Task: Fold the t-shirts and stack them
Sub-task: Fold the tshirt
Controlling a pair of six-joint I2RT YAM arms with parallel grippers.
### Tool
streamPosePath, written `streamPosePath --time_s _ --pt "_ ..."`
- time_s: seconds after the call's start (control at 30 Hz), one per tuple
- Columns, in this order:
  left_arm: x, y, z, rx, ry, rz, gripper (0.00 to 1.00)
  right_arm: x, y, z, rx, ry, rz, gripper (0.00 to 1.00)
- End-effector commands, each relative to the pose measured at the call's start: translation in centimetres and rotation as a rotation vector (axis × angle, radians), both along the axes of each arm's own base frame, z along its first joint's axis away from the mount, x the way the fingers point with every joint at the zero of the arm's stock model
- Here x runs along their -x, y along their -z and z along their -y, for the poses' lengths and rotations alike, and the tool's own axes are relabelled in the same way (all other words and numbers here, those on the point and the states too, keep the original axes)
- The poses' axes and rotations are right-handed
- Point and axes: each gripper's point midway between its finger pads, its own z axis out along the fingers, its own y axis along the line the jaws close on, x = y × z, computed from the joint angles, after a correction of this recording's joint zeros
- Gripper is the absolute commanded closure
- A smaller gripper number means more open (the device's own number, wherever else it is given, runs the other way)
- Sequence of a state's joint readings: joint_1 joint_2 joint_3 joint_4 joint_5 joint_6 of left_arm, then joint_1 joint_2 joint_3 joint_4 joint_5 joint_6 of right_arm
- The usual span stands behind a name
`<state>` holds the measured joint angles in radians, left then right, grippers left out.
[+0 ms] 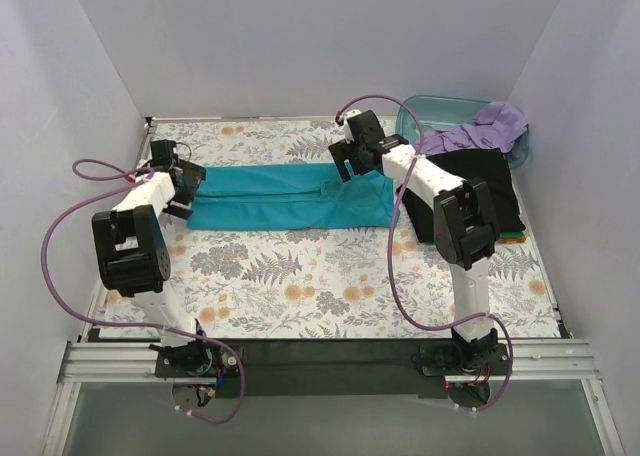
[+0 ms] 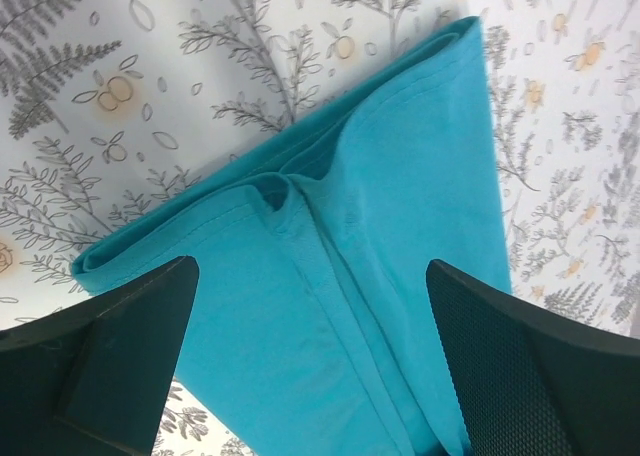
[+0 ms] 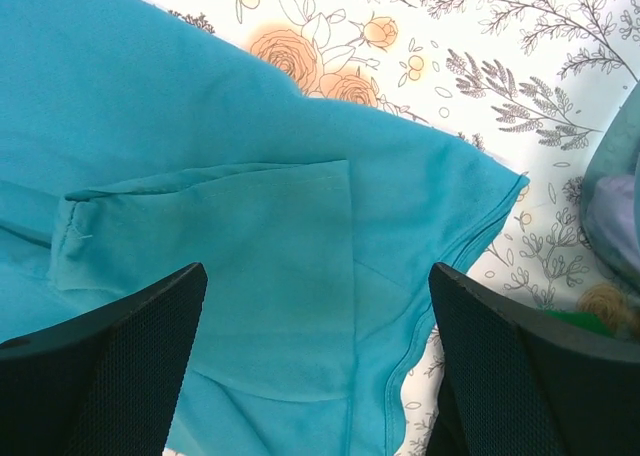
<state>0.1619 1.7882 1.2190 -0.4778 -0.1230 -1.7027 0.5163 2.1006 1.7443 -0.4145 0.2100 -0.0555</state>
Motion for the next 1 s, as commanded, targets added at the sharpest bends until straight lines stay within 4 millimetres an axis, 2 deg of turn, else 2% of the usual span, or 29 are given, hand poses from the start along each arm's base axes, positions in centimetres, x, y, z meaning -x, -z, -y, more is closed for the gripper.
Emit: streamPosePath --time_s 0.0,0.03,0.13,0.17,0.2,0.23,0.33,0.37,0.4,0.47,0.5,0.53,0.6,0.63,0.67,0.73,0.77,0.8,0.83,0.87,0.9,0.93,0.97 --pt "-1.2 -4.6 -0.3 -0.02 0.022 0.1 0.02 0.4 -3.0 0.0 -0.06 0.032 0.029 0.02" --pt "-1.3 -4.9 -0.1 -0.015 0.033 0.111 0.02 1.5 -2.8 0.1 -0.097 0.058 0.003 0.02" --pt "-2.2 -5.4 1.0 0.017 0.094 0.161 0.02 3.9 -2.0 -1.6 -0.203 -0.004 -0.081 0.02" --pt "-3.0 -5.7 1.6 0.015 0.14 0.181 0.02 5.3 -0.8 -1.8 -0.236 0.003 -0.135 0.02" --pt "-3.4 -5.4 2.5 0.042 0.174 0.179 0.02 5.8 -0.5 -2.3 -0.27 -0.006 -0.158 0.02" --pt "-3.7 -4.0 2.9 0.049 0.189 0.149 0.02 6.3 0.4 -2.3 -0.275 0.003 -0.184 0.02" --pt "-4.6 -2.3 4.2 0.057 0.25 0.113 0.02 7.0 3.1 -1.8 -0.268 0.076 -0.245 0.02" --pt "-4.5 -0.7 4.4 0.071 0.26 0.075 0.02 7.1 3.6 -1.7 -0.276 0.088 -0.262 0.02" --pt "-4.0 0.3 4.4 0.077 0.255 0.039 0.02 7.3 4.6 -1.7 -0.289 0.112 -0.294 0.02" --pt "-2.9 2.1 4.1 0.071 0.244 -0.018 0.02 7.2 5.3 -1.8 -0.315 0.119 -0.321 0.02" --pt "-1.2 3.7 4.1 0.07 0.233 -0.076 0.02 6.9 6.1 -2.0 -0.318 0.117 -0.336 0.02" --pt "-0.2 4.4 4.2 0.079 0.228 -0.101 0.02 6.5 6.2 -2.0 -0.324 0.113 -0.339 0.02" --pt "1.6 5.1 4.7 0.09 0.242 -0.125 0.02 5.8 6.6 -2.5 -0.331 0.083 -0.338 0.02" --pt "2.6 5.5 4.9 0.088 0.248 -0.147 0.02 4.6 6.8 -3.1 -0.325 0.031 -0.321 0.02" --pt "5.0 6.7 5.9 0.087 0.266 -0.193 0.02 4.5 6.9 -4.0 -0.369 -0.032 -0.344 0.01" --pt "7.7 7.7 7.4 0.101 0.287 -0.248 0.02 2.9 6.9 -6.2 -0.435 -0.156 -0.35 0.02" --pt "9.2 8.4 9.0 0.123 0.304 -0.276 0.02 2.7 6.5 -7.4 -0.483 -0.257 -0.357 0.02" --pt "12.0 9.6 10.0 0.144 0.313 -0.33 0.02 2.2 6.5 -8.0 -0.499 -0.292 -0.358 0.02" --pt "13.4 9.5 11.3 0.157 0.34 -0.337 0.02 1.9 8.3 -8.2 -0.506 -0.304 -0.387 0.02" --pt "14.9 9.7 13.3 0.172 0.379 -0.352 0.02 0.5 6.4 -9.3 -0.547 -0.367 -0.341 0.02" --pt "18.2 10.7 15.0 0.225 0.406 -0.409 0.02 0.1 6.4 -9.7 -0.564 -0.391 -0.337 0.02" --pt "19.1 10.1 16.8 0.255 0.472 -0.382 0.02 -0.3 7.7 -10.1 -0.576 -0.398 -0.354 0.01" --pt "21.2 10.2 19.5 0.253 0.582 -0.398 0.02 -1.1 6.0 -11.3 -0.623 -0.446 -0.33 0.02"
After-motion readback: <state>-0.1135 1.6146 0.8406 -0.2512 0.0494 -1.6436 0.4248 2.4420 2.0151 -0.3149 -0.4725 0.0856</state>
